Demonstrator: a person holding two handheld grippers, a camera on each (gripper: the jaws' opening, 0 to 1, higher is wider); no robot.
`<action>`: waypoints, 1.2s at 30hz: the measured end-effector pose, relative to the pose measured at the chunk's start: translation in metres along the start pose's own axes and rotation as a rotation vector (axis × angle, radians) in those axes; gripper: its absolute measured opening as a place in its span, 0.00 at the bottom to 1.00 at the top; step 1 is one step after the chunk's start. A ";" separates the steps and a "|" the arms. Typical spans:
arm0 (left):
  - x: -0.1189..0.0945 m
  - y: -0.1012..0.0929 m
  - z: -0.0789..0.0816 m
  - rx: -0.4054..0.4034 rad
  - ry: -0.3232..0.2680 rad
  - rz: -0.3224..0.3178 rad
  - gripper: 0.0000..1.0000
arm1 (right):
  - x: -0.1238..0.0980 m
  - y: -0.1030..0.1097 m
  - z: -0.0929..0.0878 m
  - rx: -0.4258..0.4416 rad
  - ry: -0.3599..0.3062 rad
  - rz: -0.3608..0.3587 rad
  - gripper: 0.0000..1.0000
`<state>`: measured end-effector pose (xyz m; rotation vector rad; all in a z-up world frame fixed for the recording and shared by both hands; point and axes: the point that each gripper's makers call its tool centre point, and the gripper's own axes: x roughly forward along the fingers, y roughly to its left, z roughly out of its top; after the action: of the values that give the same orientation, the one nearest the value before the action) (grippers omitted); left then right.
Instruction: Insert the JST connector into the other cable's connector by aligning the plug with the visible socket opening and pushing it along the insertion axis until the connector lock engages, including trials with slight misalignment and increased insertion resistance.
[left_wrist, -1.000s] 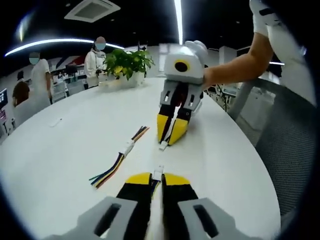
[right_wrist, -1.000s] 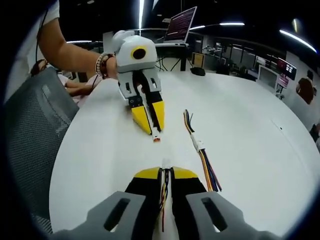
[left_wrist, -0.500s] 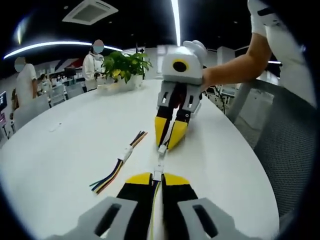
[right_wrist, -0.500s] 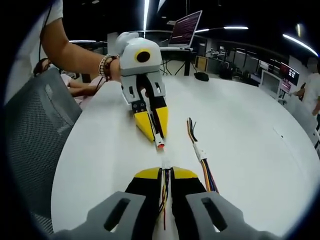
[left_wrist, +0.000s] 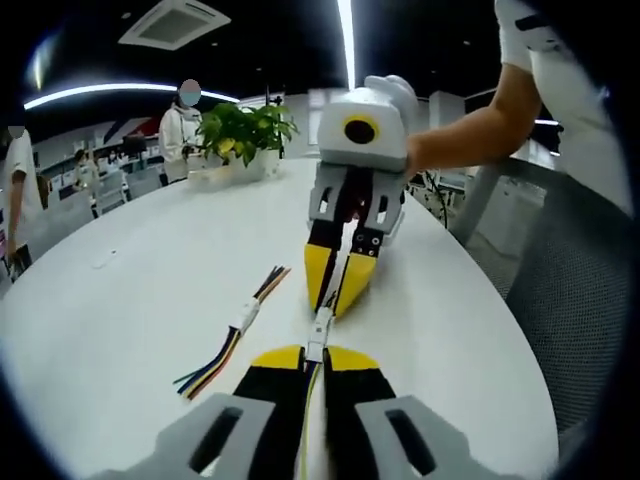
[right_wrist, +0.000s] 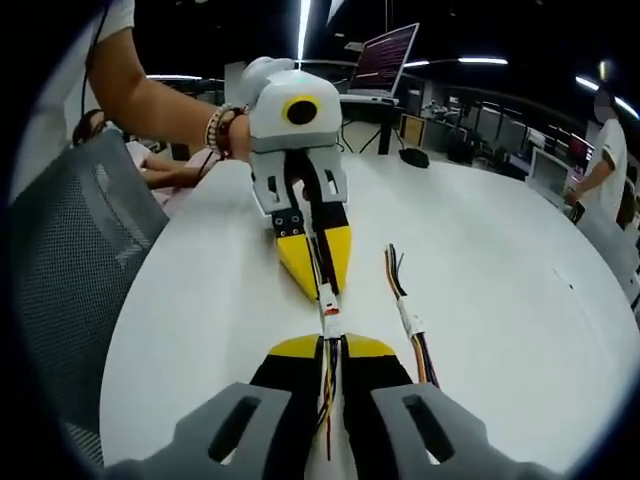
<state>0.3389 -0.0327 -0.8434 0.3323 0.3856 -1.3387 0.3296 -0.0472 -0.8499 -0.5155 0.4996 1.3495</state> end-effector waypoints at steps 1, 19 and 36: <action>0.001 -0.001 0.000 -0.001 0.000 -0.004 0.01 | 0.000 0.000 0.001 -0.003 -0.002 0.001 0.04; 0.003 -0.009 0.001 0.063 0.018 -0.060 0.00 | 0.004 0.008 0.001 -0.052 0.010 0.059 0.04; 0.004 -0.008 0.011 0.089 0.002 -0.060 0.00 | -0.003 0.002 0.008 -0.076 -0.005 0.045 0.03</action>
<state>0.3326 -0.0428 -0.8353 0.3985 0.3404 -1.4170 0.3272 -0.0448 -0.8421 -0.5655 0.4596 1.4163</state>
